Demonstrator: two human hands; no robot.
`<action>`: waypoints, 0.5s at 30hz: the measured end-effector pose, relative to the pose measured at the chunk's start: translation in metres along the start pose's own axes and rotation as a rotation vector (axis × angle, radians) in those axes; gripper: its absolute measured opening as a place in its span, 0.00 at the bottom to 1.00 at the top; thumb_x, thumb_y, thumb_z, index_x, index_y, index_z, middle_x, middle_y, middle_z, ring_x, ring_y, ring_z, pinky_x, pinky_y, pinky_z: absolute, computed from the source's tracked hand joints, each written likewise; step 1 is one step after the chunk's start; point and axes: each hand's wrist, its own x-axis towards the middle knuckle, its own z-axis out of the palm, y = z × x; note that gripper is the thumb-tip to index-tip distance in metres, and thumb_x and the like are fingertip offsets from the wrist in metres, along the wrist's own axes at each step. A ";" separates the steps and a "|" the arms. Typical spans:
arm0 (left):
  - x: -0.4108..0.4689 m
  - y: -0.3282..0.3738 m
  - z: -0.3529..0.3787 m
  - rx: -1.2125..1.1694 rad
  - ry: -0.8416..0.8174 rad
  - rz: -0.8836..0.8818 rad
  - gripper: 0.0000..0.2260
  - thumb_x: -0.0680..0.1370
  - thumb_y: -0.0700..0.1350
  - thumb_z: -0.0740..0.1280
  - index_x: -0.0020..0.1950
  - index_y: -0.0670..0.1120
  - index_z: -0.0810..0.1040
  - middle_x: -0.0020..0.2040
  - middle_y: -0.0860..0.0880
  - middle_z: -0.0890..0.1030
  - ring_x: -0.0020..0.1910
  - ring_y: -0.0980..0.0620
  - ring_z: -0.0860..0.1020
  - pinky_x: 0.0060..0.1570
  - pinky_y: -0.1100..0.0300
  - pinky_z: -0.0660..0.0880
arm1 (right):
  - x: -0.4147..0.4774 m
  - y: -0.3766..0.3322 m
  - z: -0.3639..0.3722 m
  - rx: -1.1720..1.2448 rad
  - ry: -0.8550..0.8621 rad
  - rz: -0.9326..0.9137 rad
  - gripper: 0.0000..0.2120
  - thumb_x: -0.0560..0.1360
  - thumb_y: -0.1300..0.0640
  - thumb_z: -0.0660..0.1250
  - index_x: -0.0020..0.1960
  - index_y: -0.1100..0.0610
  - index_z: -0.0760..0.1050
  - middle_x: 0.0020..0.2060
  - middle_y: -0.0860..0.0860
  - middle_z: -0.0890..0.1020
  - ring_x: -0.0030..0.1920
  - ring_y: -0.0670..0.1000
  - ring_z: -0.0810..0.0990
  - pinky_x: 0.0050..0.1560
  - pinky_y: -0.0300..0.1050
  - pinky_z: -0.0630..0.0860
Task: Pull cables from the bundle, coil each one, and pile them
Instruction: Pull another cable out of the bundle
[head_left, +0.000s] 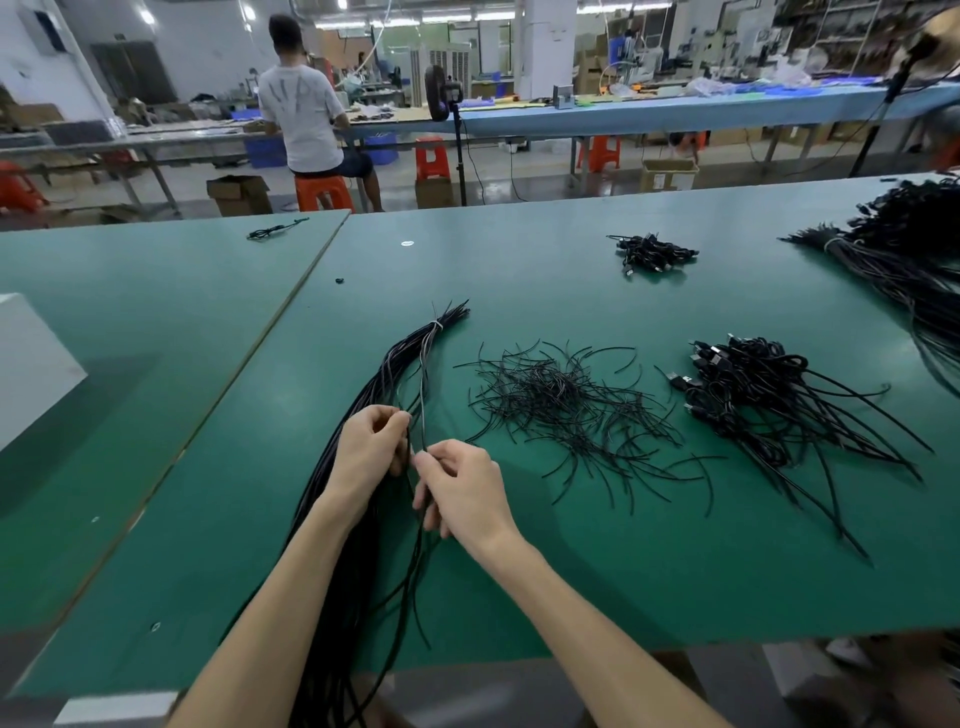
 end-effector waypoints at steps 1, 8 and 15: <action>0.000 -0.001 0.000 -0.002 0.019 0.008 0.05 0.82 0.42 0.66 0.48 0.42 0.78 0.27 0.50 0.79 0.22 0.54 0.71 0.25 0.63 0.71 | -0.004 0.000 -0.001 -0.028 -0.002 -0.011 0.07 0.82 0.56 0.64 0.52 0.57 0.80 0.28 0.51 0.81 0.22 0.48 0.74 0.24 0.42 0.72; -0.003 -0.001 0.006 0.188 0.071 0.104 0.04 0.80 0.43 0.70 0.48 0.44 0.80 0.32 0.47 0.83 0.26 0.58 0.78 0.37 0.58 0.75 | -0.039 -0.003 -0.017 -0.068 -0.082 -0.165 0.09 0.82 0.53 0.64 0.49 0.50 0.82 0.27 0.47 0.72 0.29 0.50 0.68 0.30 0.50 0.67; -0.012 0.005 0.010 0.439 0.203 0.268 0.14 0.79 0.42 0.71 0.63 0.42 0.74 0.58 0.46 0.71 0.45 0.53 0.76 0.53 0.56 0.77 | -0.037 0.001 -0.022 -0.029 0.002 -0.169 0.12 0.85 0.55 0.60 0.54 0.53 0.82 0.25 0.44 0.70 0.27 0.46 0.65 0.28 0.44 0.64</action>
